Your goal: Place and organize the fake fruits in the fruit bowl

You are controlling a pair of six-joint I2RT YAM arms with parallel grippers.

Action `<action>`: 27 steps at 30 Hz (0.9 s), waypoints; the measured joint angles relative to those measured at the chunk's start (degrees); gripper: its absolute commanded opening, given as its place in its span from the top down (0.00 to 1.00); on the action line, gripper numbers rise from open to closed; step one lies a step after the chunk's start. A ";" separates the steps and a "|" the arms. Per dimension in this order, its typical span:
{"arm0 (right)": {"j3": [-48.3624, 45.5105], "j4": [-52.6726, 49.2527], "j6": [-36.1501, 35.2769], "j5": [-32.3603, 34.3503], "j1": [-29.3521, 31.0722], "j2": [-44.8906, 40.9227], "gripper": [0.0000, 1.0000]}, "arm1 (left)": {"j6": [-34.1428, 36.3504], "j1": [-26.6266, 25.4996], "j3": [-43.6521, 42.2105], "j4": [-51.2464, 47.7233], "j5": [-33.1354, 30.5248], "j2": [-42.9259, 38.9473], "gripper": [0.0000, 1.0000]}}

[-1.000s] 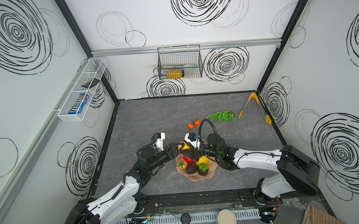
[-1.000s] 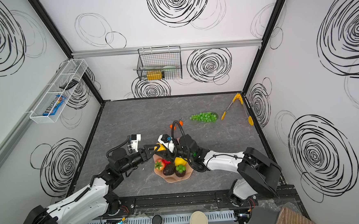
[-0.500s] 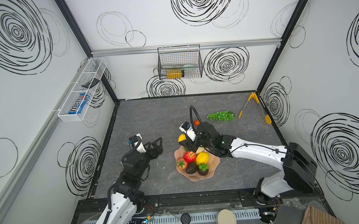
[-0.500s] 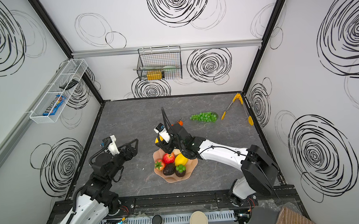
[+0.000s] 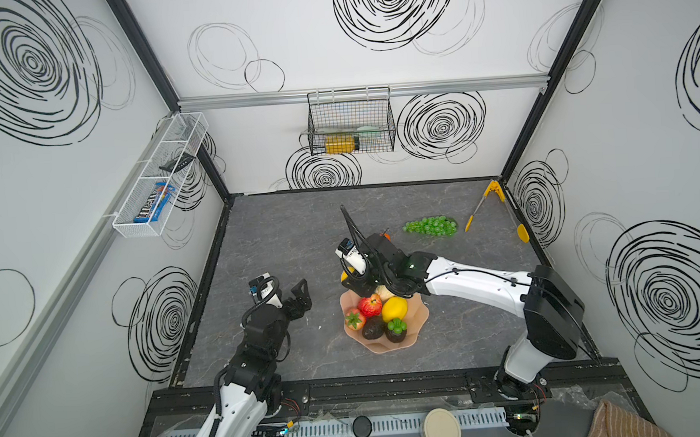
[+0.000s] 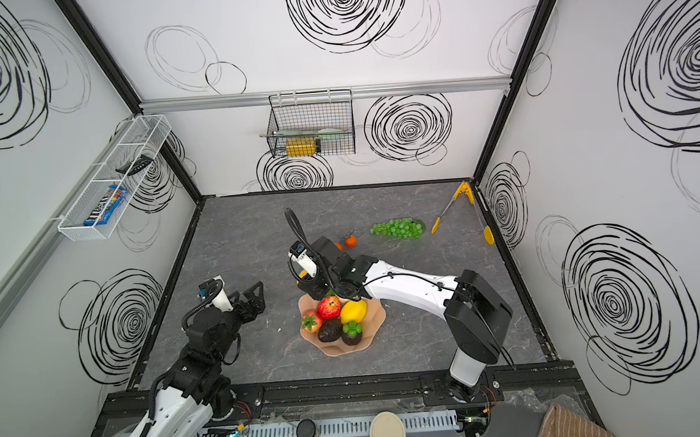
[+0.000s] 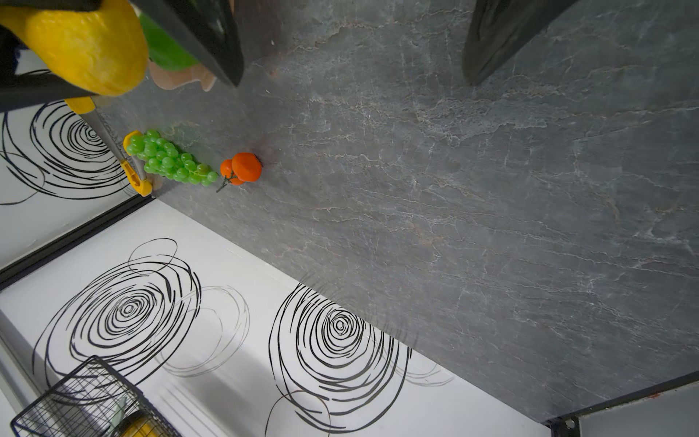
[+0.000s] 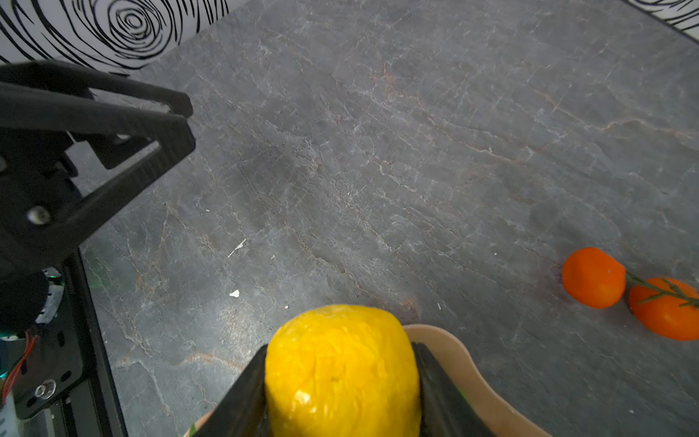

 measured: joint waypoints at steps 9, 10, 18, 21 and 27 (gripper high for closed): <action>8.02 -8.74 0.13 4.26 2.49 6.54 0.48 | 0.98 -0.09 -0.11 0.90 0.00 -0.04 0.05; 8.50 -9.22 0.15 4.61 2.60 7.08 0.48 | 1.03 -0.09 -0.11 0.92 0.00 -0.04 0.05; 9.92 -13.22 0.22 6.75 3.91 9.88 0.46 | 1.29 -0.37 -0.31 1.27 -0.02 -0.04 0.05; 10.29 -14.14 0.20 7.13 4.07 10.21 0.46 | 1.38 -0.50 -0.33 1.46 -0.17 -0.04 0.05; 10.51 -15.28 0.28 7.67 4.42 10.25 0.45 | 1.40 -0.50 -0.33 1.77 -0.68 -0.04 0.05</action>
